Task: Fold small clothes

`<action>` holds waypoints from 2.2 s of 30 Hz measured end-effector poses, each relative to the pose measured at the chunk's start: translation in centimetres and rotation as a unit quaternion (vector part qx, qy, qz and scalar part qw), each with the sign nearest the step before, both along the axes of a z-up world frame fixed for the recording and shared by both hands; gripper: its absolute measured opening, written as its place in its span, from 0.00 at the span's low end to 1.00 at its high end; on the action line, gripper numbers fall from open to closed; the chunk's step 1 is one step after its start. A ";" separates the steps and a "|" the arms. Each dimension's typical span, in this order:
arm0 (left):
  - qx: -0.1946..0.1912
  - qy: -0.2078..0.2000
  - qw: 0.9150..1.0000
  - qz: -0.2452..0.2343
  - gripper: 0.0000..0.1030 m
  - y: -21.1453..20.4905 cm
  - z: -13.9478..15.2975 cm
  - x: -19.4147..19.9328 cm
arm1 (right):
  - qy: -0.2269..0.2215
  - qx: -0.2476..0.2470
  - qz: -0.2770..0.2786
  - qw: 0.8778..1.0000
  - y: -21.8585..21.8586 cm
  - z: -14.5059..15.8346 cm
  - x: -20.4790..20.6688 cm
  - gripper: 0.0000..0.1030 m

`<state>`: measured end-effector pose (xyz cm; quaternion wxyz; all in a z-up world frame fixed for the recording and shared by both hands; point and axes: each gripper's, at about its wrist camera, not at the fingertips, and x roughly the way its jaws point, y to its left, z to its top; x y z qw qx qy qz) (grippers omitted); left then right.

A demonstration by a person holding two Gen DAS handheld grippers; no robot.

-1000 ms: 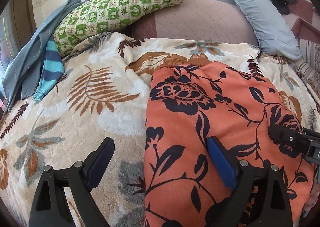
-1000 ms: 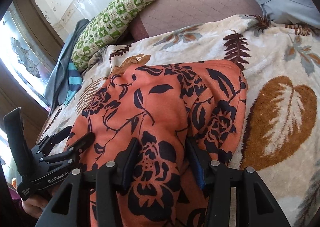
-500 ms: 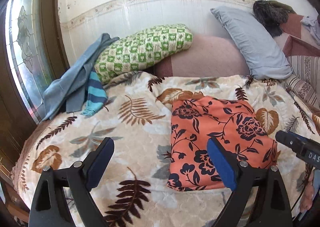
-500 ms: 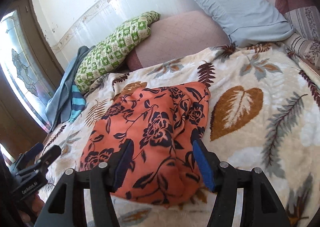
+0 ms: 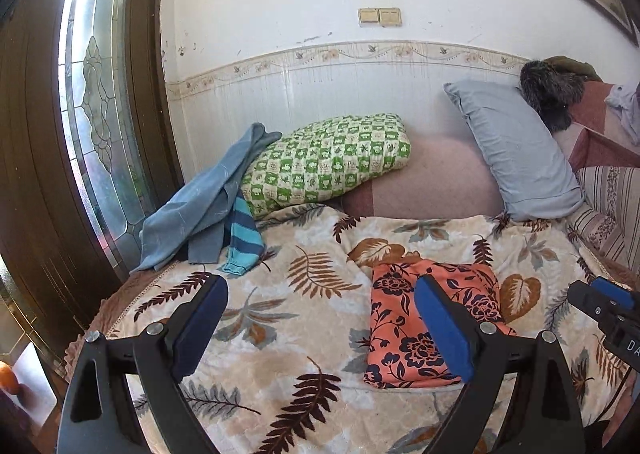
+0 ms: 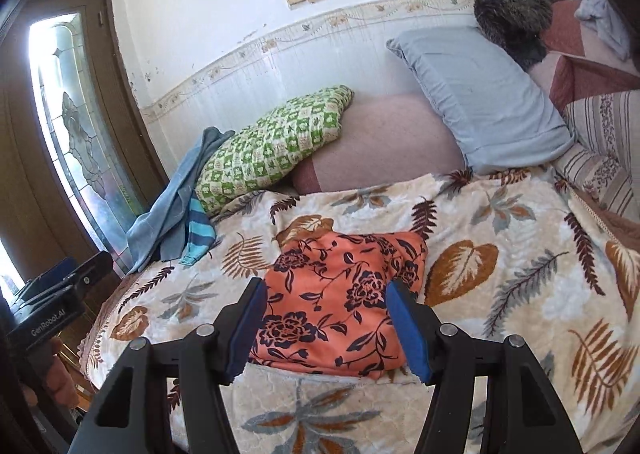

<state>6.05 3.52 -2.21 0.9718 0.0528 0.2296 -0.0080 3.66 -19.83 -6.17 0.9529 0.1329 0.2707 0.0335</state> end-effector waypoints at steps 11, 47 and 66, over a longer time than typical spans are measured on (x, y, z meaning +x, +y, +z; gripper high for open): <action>-0.011 -0.024 1.000 0.009 0.92 1.3 3.4 -2.7 | -0.040 -0.070 0.027 0.996 4.2 4.8 -4.5 0.65; -0.016 -0.012 1.000 0.008 0.92 1.7 4.8 -5.0 | -0.029 -0.070 0.035 0.997 5.8 4.4 -5.2 0.66; -0.027 -0.027 0.999 -0.011 0.92 1.6 5.9 -6.5 | -0.034 -0.072 0.033 0.996 6.1 4.8 -5.6 0.66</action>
